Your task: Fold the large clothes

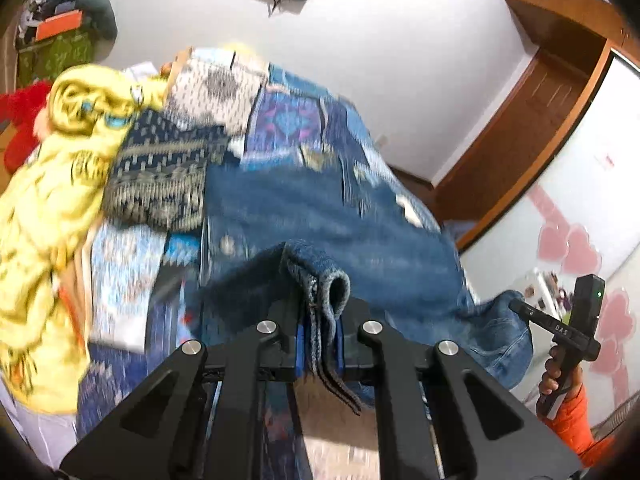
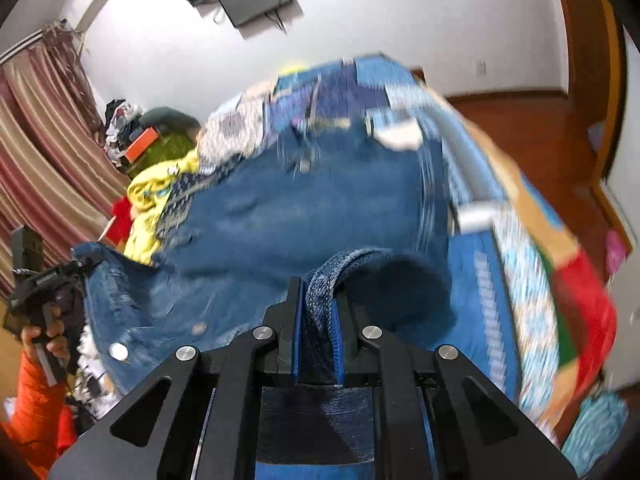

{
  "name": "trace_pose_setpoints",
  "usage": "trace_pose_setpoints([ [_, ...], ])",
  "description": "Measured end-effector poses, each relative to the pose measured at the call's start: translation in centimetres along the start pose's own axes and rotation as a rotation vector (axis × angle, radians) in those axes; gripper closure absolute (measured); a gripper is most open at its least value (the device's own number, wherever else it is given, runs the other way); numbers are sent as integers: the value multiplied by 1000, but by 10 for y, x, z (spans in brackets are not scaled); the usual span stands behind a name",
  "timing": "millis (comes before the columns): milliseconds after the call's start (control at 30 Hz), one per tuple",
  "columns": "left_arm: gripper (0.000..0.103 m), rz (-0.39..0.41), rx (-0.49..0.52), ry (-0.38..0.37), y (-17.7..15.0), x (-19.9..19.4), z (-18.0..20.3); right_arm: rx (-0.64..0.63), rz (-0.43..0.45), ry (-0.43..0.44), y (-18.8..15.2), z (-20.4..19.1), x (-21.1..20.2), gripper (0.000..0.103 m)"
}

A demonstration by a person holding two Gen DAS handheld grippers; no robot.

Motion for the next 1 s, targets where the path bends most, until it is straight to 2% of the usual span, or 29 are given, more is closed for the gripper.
trace_pose_setpoints([
  [100, 93, 38, -5, 6, 31, 3, 0, 11, 49, -37, 35, 8, 5, 92],
  [233, 93, 74, -2, 45, 68, 18, -4, 36, 72, -69, 79, 24, 22, 92],
  [400, 93, 60, -21, 121, 107, 60, -20, 66, 67, -63, 117, 38, 51, 92],
  [567, 93, -1, 0, 210, 125, 115, -38, 75, 2, -105, 130, 53, 90, 92],
  [700, 93, -53, -2, 254, 126, 151, -58, 105, -71, -119, 129, 77, 120, 92],
  [867, 92, -132, -41, 273, 118, 188, -82, 82, -152, -140, 118, 94, 142, 92],
  [1000, 89, -184, -63, 283, 106, 210, -95, 43, -183, -153, 113, 97, 142, 92],
])
Point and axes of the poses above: each gripper's, at about its wrist camera, not at the fingertips, and x roughly the way its jaws point, z to its right, y to its top, the point moved 5 cm from there along x, roughly the way its jaws point, and after that the axes turned 13 degrees about -z, right-handed, at the moved point
